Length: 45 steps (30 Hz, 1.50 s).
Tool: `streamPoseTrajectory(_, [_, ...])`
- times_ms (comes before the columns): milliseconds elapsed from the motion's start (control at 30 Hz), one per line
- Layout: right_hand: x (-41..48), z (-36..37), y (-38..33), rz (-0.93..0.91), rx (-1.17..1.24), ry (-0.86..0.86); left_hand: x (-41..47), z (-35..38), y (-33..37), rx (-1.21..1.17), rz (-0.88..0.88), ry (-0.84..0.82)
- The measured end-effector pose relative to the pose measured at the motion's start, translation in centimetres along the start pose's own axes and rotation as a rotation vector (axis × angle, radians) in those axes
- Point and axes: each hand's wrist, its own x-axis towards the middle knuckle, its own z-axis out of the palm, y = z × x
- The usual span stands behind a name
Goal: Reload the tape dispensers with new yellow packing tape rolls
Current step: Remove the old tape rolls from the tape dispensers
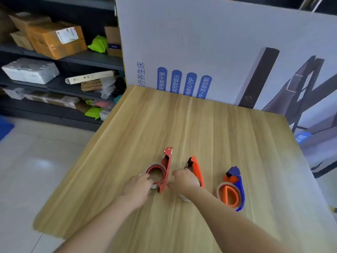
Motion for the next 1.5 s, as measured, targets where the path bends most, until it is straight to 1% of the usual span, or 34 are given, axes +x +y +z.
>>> streamPoseTrajectory(33, [0.5,0.2,-0.1,0.004,0.034,-0.009,0.3,0.3,-0.1,0.009,0.001,-0.013])
streamPoseTrajectory(167, [2.0,1.3,-0.6,0.062,0.170,0.017,1.6,1.3,-0.5,0.069,0.076,0.051])
streamPoseTrajectory(333, [3.4,2.0,-0.9,0.123,0.231,-0.008,2.7,1.5,-0.7,0.055,0.100,0.090])
streamPoseTrajectory(433, [3.8,1.8,-0.8,0.140,0.226,0.014,2.8,0.4,-0.9,-0.029,0.129,0.087])
streamPoseTrajectory(500, [4.1,1.6,-0.6,0.150,0.209,0.040,3.0,0.0,-1.7,-0.094,0.149,0.152])
streamPoseTrajectory(600, [4.8,1.0,-0.8,0.168,0.200,0.090,3.5,-0.1,-3.5,-0.304,0.108,0.201])
streamPoseTrajectory(733, [5.8,0.2,-1.5,0.139,0.110,0.141,4.5,0.0,-5.5,-0.434,0.087,0.181])
streamPoseTrajectory(800, [6.4,-0.1,-1.9,0.139,0.094,0.135,4.6,-0.2,-6.4,-0.423,0.123,0.183])
streamPoseTrajectory(867, [7.0,-0.2,-2.4,0.139,0.066,0.120,4.7,-0.9,-7.0,-0.381,0.217,0.224])
streamPoseTrajectory(933, [7.4,0.0,-2.8,0.133,0.026,0.113,4.9,-2.0,-7.2,-0.261,0.367,0.311])
streamPoseTrajectory(967, [7.5,0.1,-2.9,0.140,0.027,0.118,5.1,-2.6,-7.4,-0.219,0.398,0.357])
streamPoseTrajectory(1000, [7.7,0.2,-3.1,0.150,0.040,0.125,5.5,-3.2,-7.5,-0.210,0.384,0.383])
streamPoseTrajectory(1067, [7.9,0.3,-3.3,0.167,0.068,0.131,6.4,-4.0,-8.2,-0.265,0.273,0.408])
streamPoseTrajectory(1167, [7.9,0.5,-3.6,0.169,0.096,0.104,7.8,-3.9,-10.0,-0.307,0.048,0.333])
streamPoseTrajectory(1233, [7.8,0.7,-3.8,0.178,0.124,0.086,8.7,-3.5,-10.9,-0.273,-0.016,0.292])
streamPoseTrajectory(1367, [8.0,1.1,-4.0,0.198,0.159,0.104,10.7,-3.4,-12.0,-0.229,-0.028,0.199])
streamPoseTrajectory(1433, [8.0,1.2,-4.0,0.203,0.170,0.112,11.7,-3.3,-12.3,-0.219,-0.036,0.116])
streamPoseTrajectory(1500, [7.8,1.4,-3.8,0.203,0.187,0.109,12.5,-2.7,-12.4,-0.211,-0.022,-0.013])
